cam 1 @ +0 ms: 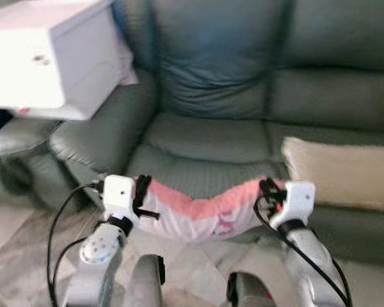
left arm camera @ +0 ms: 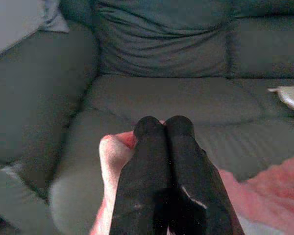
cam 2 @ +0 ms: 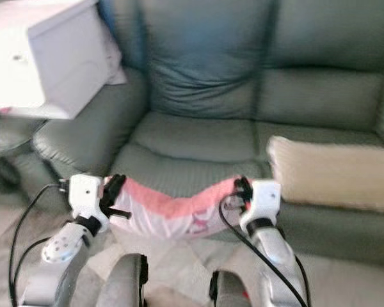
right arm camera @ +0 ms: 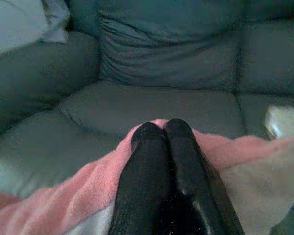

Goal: Move the pillow to the sofa

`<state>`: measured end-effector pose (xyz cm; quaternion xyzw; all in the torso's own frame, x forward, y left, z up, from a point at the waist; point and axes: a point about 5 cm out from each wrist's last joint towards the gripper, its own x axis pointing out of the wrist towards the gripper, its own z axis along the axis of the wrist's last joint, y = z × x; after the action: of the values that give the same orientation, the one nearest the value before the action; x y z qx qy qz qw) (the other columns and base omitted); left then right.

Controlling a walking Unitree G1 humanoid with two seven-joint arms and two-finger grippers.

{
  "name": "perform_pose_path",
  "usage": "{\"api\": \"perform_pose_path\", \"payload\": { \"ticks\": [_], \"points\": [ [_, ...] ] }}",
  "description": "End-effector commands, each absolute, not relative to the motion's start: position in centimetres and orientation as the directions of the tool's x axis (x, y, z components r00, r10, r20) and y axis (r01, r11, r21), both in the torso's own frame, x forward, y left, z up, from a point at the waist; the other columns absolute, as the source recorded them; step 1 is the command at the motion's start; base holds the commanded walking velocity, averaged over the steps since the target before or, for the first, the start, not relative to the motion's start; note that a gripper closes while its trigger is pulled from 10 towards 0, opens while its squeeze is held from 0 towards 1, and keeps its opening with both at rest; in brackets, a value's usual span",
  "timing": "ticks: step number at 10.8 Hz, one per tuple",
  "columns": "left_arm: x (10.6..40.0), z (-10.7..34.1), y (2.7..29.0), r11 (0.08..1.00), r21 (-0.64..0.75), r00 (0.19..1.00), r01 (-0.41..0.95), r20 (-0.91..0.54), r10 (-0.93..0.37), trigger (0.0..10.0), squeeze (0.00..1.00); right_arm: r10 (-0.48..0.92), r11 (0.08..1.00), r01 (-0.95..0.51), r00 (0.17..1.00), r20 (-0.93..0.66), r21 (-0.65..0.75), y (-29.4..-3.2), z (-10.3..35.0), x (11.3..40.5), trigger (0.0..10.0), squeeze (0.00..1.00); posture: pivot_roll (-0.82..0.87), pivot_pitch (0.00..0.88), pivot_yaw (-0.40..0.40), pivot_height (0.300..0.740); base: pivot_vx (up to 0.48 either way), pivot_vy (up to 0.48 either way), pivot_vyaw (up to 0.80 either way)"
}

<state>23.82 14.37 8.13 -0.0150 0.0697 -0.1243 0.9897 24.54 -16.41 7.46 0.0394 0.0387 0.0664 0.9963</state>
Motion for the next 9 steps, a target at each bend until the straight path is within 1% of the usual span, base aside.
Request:
{"api": "perform_pose_path", "payload": {
  "ticks": [1, 3, 6, 9],
  "points": [
    [24.6, 9.5, 14.5, 0.971, -0.037, 0.967, 0.238, -0.082, -0.240, 10.0, 0.00, 0.142, 0.988, -0.140, 0.990, -0.025, 0.070, -16.1, 8.5, 25.2, 10.0, 0.00, 0.06, 0.000, 0.015, 0.645, 0.368, 0.000, 0.00],
    [25.2, 10.2, 14.7, 0.974, -0.042, 0.972, 0.224, -0.058, -0.226, 10.0, 0.00, 0.150, 0.987, -0.151, 0.988, 0.028, 0.049, -16.1, 9.9, 26.0, 10.0, 0.00, 0.06, 0.000, 0.017, 0.645, 0.362, 0.000, 0.00],
    [25.3, 10.2, 14.5, 0.971, -0.046, 0.970, 0.233, -0.063, -0.235, 10.0, 0.00, 0.152, 0.987, -0.154, 0.988, 0.029, 0.047, -15.9, 9.8, 25.9, 10.0, 0.00, 0.06, 0.000, 0.017, 0.645, 0.335, 0.000, 0.00],
    [25.2, 10.0, 14.4, 0.972, -0.053, 0.971, 0.228, -0.066, -0.232, 10.0, 0.00, 0.151, 0.987, -0.152, 0.988, 0.012, 0.046, -16.0, 9.4, 25.7, 10.0, 0.00, 0.06, 0.000, 0.019, 0.645, 0.000, 0.000, 0.00]
  ]
}}
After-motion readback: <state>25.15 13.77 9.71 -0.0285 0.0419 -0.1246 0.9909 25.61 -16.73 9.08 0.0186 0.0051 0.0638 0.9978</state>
